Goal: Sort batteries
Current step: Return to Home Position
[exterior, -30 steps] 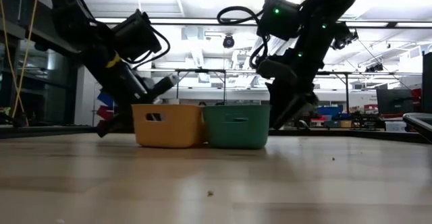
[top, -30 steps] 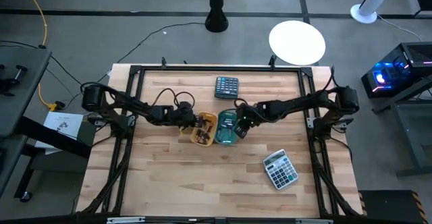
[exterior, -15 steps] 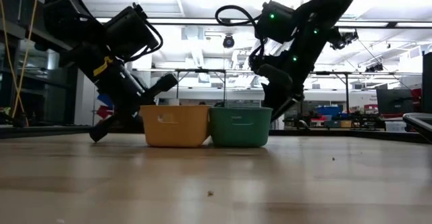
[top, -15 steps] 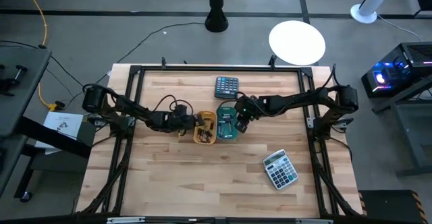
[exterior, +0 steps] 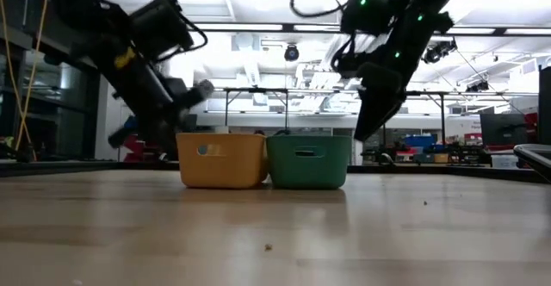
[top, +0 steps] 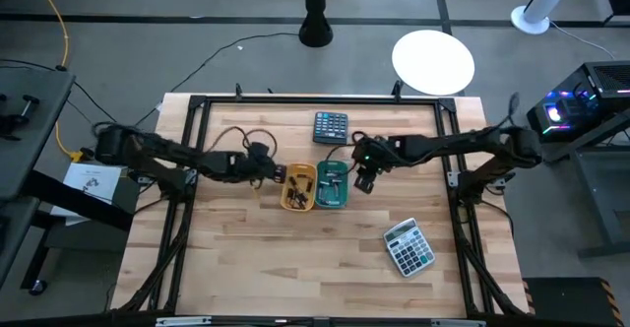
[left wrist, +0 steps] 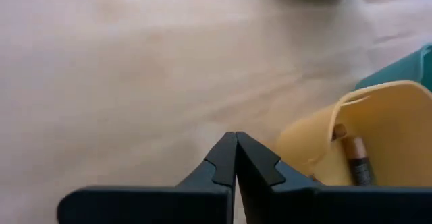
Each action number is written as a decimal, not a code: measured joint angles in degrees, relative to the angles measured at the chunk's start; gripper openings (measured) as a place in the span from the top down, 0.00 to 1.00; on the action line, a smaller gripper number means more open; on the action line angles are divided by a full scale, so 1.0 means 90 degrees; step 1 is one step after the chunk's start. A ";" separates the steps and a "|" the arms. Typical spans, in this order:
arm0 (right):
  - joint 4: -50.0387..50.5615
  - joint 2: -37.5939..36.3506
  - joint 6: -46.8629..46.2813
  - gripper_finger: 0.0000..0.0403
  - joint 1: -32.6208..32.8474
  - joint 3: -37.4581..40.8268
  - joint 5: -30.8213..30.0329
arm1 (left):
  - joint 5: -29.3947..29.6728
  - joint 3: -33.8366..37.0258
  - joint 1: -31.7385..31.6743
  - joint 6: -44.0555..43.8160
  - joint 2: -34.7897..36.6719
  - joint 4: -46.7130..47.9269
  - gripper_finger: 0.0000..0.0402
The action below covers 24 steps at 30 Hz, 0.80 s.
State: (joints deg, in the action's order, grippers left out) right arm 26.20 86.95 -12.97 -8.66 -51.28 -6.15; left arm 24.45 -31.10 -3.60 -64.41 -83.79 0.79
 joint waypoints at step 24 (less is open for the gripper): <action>0.0544 -0.3340 -0.4564 0.66 0.1314 -0.0004 -0.1019 | -0.1945 0.3354 0.0935 0.3479 0.5461 -0.4095 1.00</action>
State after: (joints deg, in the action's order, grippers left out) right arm 31.09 56.89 -54.05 3.17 -51.31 -15.32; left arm 6.94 -0.91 4.82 -33.10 -34.64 -36.07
